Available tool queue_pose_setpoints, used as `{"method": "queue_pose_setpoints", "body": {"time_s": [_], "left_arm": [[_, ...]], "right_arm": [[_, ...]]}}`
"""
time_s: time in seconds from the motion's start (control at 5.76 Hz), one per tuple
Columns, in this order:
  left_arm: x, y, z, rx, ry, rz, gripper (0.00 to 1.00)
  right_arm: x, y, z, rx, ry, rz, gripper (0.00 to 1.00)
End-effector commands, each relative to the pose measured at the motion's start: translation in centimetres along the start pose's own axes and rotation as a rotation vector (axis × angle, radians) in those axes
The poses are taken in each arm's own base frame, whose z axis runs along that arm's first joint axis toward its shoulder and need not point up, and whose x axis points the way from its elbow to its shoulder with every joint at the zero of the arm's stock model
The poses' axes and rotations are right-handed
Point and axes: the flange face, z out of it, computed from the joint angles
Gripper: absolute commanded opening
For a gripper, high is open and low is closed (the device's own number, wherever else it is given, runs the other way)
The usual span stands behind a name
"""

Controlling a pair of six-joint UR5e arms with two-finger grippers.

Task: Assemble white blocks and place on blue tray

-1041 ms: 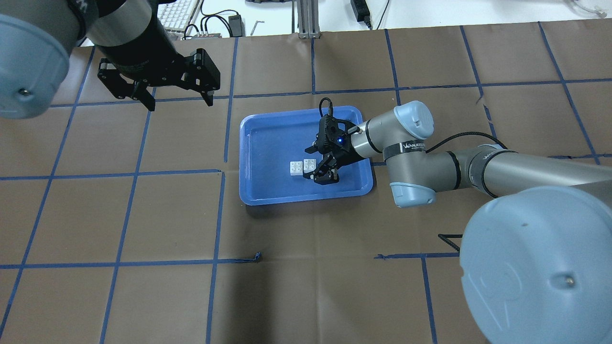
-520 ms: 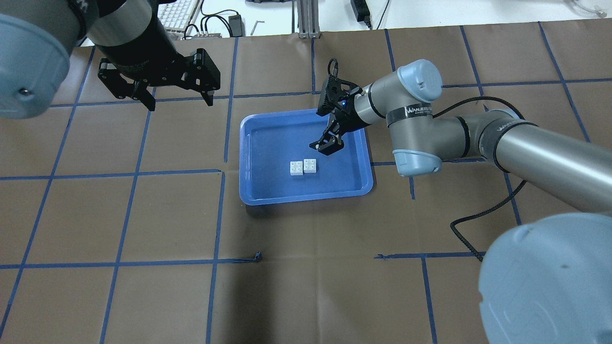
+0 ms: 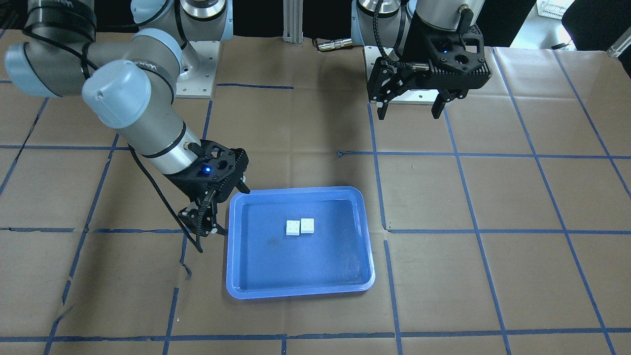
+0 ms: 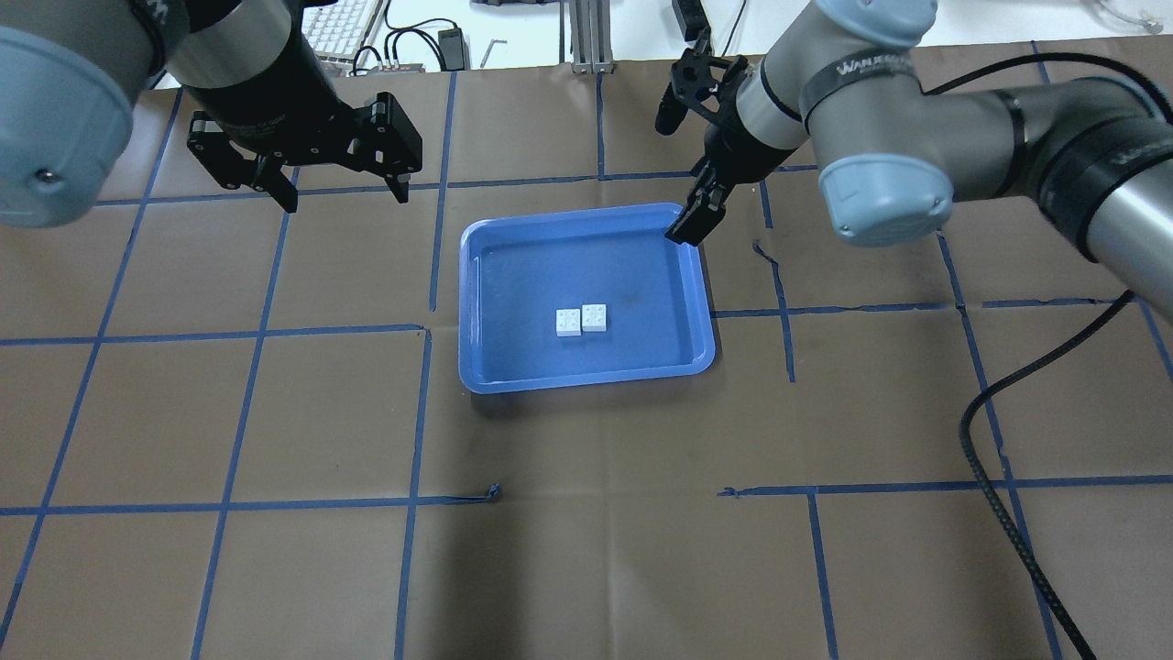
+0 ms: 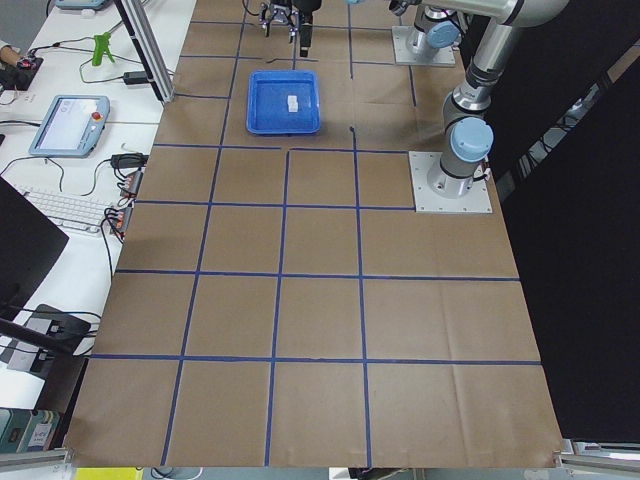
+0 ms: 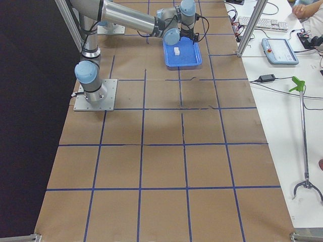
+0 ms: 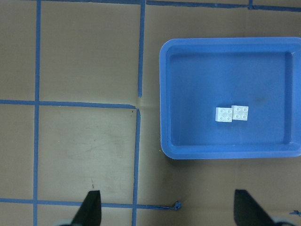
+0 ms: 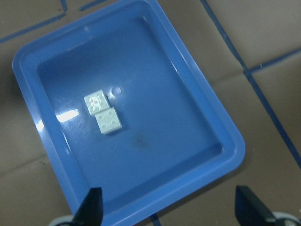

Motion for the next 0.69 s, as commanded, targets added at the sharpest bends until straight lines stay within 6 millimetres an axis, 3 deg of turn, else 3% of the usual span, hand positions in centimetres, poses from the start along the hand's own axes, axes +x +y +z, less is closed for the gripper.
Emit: {"method": "queue_pose_setpoints", "body": {"time_s": [0.0, 0.17, 0.52], "left_arm": [[0.0, 0.0, 0.0, -0.001, -0.001, 0.0, 0.99], [0.0, 0.0, 0.0, -0.001, -0.001, 0.0, 0.99], [0.0, 0.0, 0.1, -0.002, 0.001, -0.001, 0.99]], "right_arm": [[-0.4, 1.4, -7.2, -0.209, 0.045, 0.303, 1.0], [-1.9, 2.3, -10.8, -0.293, 0.082, 0.494, 1.0], [-3.1, 4.5, -14.9, -0.329, 0.148, 0.915, 1.0]]}}
